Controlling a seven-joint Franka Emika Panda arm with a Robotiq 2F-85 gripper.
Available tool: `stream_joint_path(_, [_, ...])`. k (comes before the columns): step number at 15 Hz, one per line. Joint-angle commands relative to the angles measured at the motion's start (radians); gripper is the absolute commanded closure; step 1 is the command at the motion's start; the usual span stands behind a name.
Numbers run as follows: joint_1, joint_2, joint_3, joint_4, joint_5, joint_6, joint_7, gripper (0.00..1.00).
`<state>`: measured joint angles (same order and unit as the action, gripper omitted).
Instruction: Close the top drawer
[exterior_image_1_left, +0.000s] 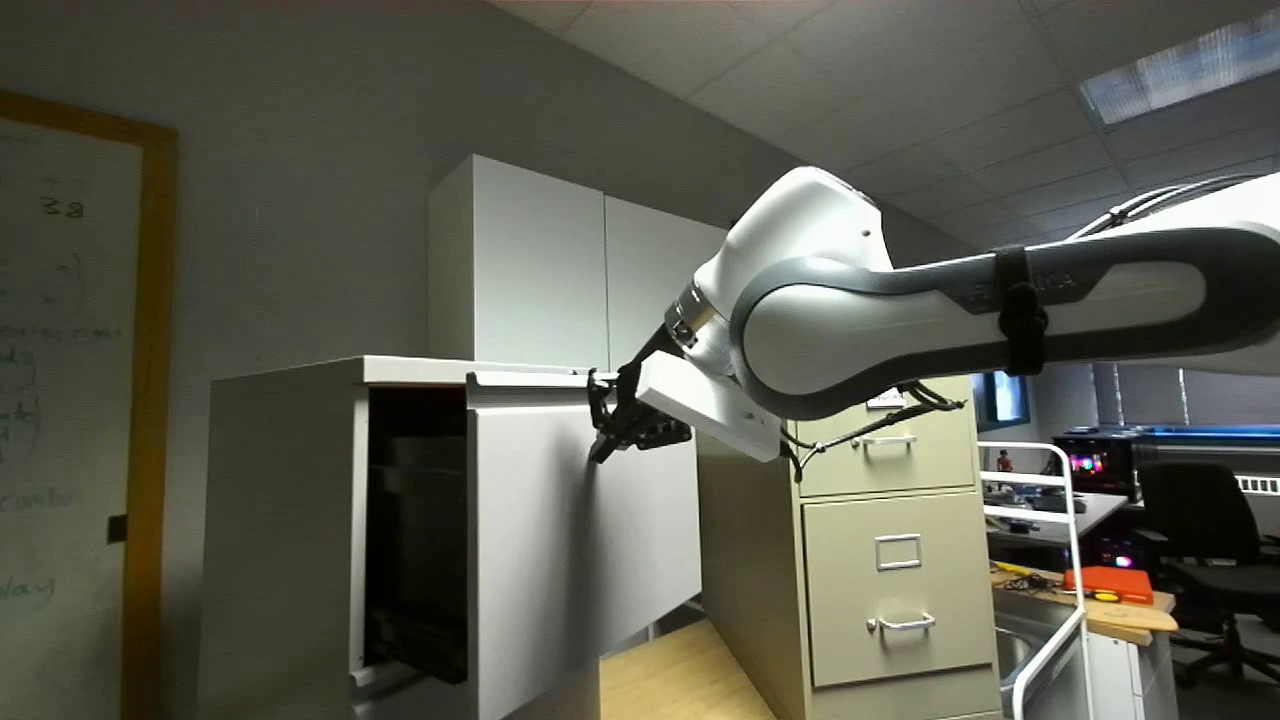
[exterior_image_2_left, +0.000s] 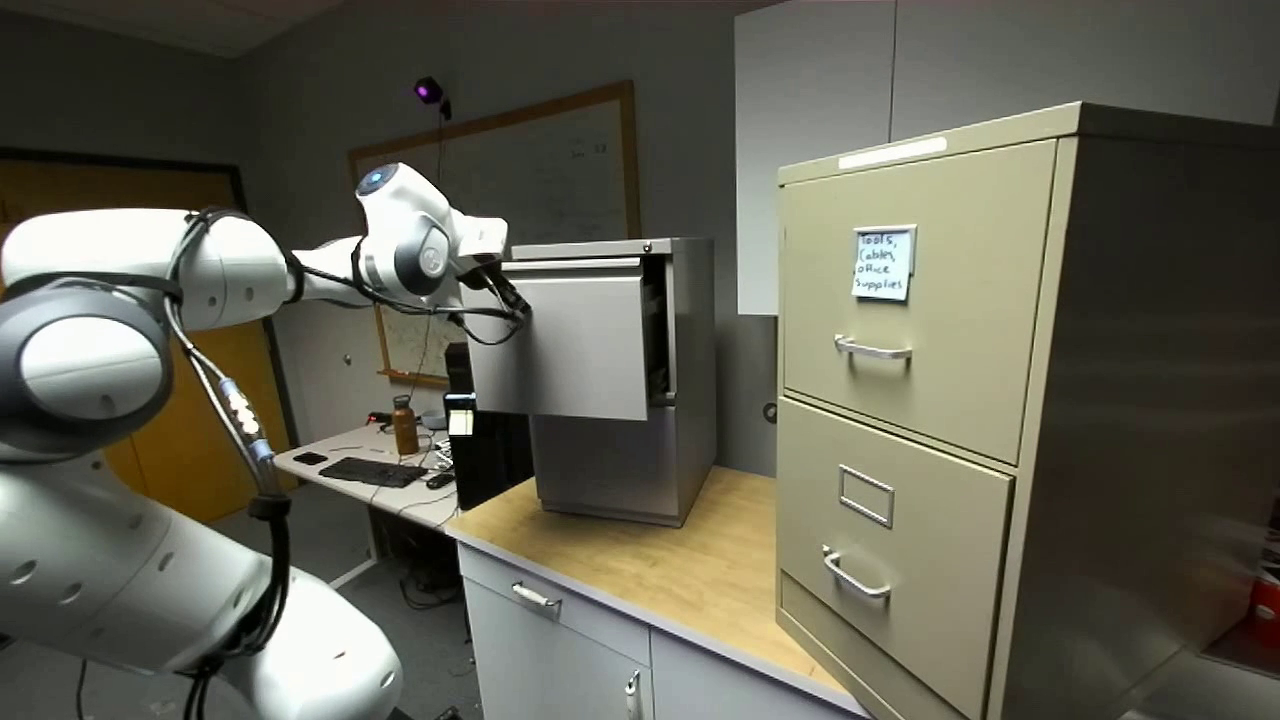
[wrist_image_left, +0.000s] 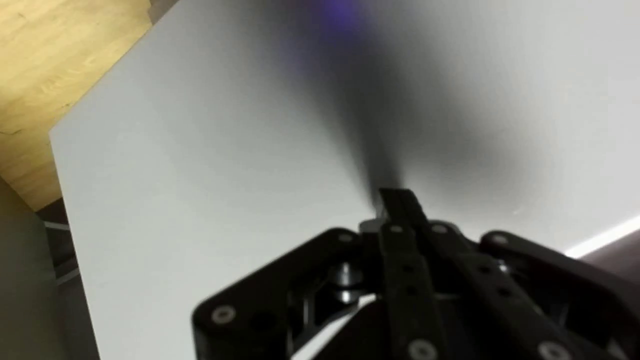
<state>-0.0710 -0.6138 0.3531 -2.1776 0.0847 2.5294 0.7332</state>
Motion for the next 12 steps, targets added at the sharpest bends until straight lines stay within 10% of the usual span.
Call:
stream_joint_path(1, [-0.034, 0.109, 0.049, 0.064, -0.046, 0.099, 0.063, 1.0])
stream_joint_path(12, [-0.116, 0.483, 0.229, 0.398, -0.281, 0.105, 0.272, 1.0])
